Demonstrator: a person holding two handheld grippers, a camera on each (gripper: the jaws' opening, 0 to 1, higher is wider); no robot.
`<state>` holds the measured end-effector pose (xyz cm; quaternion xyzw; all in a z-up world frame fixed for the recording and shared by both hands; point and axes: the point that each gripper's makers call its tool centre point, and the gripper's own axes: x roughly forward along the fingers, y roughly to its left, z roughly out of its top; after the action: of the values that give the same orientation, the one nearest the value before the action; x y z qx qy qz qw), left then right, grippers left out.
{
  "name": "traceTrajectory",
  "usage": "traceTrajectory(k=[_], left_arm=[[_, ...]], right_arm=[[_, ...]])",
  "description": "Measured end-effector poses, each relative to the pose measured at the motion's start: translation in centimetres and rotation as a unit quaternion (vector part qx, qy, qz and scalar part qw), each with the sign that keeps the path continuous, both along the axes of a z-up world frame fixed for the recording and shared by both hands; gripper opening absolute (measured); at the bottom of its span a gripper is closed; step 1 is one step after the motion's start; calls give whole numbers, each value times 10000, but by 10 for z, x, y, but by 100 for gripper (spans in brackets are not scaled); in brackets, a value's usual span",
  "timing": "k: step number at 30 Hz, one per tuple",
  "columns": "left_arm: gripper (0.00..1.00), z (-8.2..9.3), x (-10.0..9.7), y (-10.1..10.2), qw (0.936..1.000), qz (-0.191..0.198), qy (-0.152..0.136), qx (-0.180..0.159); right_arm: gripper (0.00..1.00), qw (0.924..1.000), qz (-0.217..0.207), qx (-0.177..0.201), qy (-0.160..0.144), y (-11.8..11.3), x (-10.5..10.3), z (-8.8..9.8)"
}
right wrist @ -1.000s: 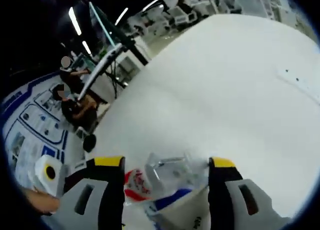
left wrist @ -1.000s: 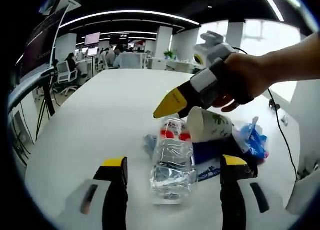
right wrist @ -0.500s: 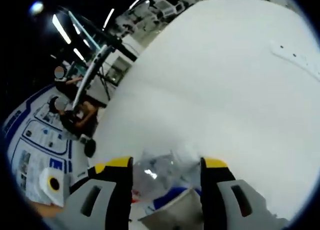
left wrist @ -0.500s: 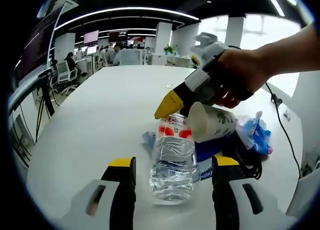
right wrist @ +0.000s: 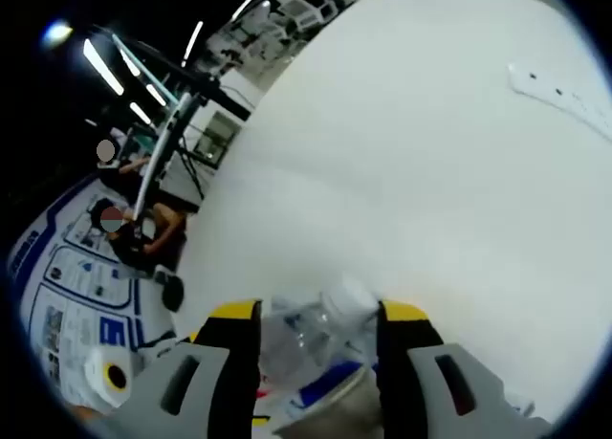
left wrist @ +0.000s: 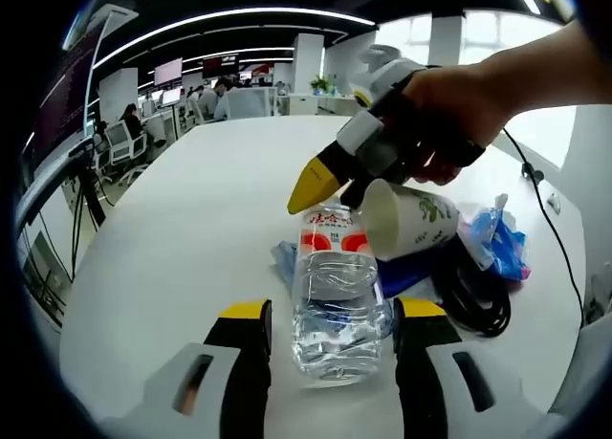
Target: Arrange the tabletop items into an orderly group along one side of the table until the central work area is clear of visible clutter.
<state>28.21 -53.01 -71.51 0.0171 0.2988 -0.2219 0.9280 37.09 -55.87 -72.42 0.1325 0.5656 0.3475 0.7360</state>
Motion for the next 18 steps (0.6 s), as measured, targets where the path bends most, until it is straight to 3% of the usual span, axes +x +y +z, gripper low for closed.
traceTrajectory(k=[3,10,15,18], left_arm=[[46,-6,-4,-7,9998,-131,136,-42],[44,-9,-5,-9,9997,-191,161,19],[45,-11,-6,-9,9995,-108,291,0],[45,-15,-6,-8,9991,-172,284,272]], right_arm=[[28,9977,-637,36,213,-6,9,0],[28,9993,-376,-61,62,-4,9,1],[27,9991,-353,-151,165,-3,5,0],[28,9985,-416,-132,339,-3,6,-3]])
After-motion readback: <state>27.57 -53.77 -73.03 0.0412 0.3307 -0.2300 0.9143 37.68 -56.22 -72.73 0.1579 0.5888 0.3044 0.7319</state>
